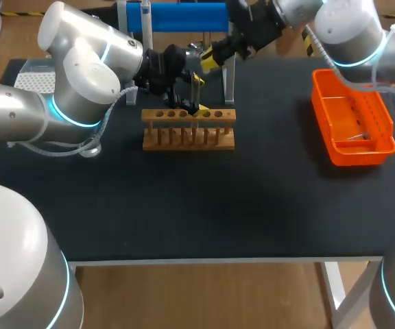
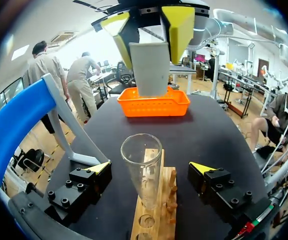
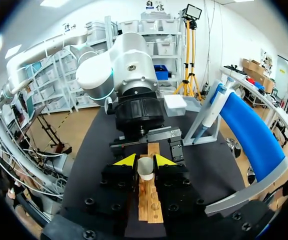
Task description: Invert the test tube, pick up the pipette, mount the tip to pipette, aspirate from beaker and dispense into the tube, eject the tip, return the pipette, and cap with the stopper.
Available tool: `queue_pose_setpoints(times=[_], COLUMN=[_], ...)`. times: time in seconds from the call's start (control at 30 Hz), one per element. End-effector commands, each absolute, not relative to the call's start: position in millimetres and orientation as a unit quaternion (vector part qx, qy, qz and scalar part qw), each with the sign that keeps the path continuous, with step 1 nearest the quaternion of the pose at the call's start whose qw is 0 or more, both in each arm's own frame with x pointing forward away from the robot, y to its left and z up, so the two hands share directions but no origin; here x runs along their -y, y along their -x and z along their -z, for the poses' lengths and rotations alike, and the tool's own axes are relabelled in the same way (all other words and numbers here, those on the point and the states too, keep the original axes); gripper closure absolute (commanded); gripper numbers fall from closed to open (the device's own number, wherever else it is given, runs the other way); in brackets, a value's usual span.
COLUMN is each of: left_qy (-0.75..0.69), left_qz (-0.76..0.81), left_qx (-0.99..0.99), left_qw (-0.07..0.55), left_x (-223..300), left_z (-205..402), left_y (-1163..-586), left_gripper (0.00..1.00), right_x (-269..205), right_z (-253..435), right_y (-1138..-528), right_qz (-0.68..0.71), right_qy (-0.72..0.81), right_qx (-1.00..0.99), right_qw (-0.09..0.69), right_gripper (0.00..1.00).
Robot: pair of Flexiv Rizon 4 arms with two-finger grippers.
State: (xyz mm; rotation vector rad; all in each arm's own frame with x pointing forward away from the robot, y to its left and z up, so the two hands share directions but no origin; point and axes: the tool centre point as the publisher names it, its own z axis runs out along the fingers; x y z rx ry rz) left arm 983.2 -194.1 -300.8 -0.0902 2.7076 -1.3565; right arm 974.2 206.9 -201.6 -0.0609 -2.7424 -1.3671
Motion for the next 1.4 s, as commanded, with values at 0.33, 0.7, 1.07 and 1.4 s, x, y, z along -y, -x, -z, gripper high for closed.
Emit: queue_pose_setpoints(times=[0.33,0.7,1.07,1.4], left_qy=[0.029,0.029,0.029,0.029], left_qz=[0.445,0.445,0.445,0.445], left_qx=[-0.893,-0.893,-0.893,-0.893], left_qw=[0.053,0.053,0.053,0.053], left_x=[194,194,194,194], left_z=[300,300,300,300], left_y=[-984,-984,-984,-984], left_gripper=[0.00,0.00,0.00,0.00], right_x=[-219,-225,-227,-228], right_z=[209,215,221,227], right_y=[-975,-978,-979,-978], right_qz=[0.442,0.441,0.441,0.438], right_qy=[0.013,0.013,0.016,0.018], right_qx=[0.895,0.895,0.896,0.897], right_qw=[0.049,0.056,0.058,0.062], right_gripper=[1.00,1.00,1.00,1.00])
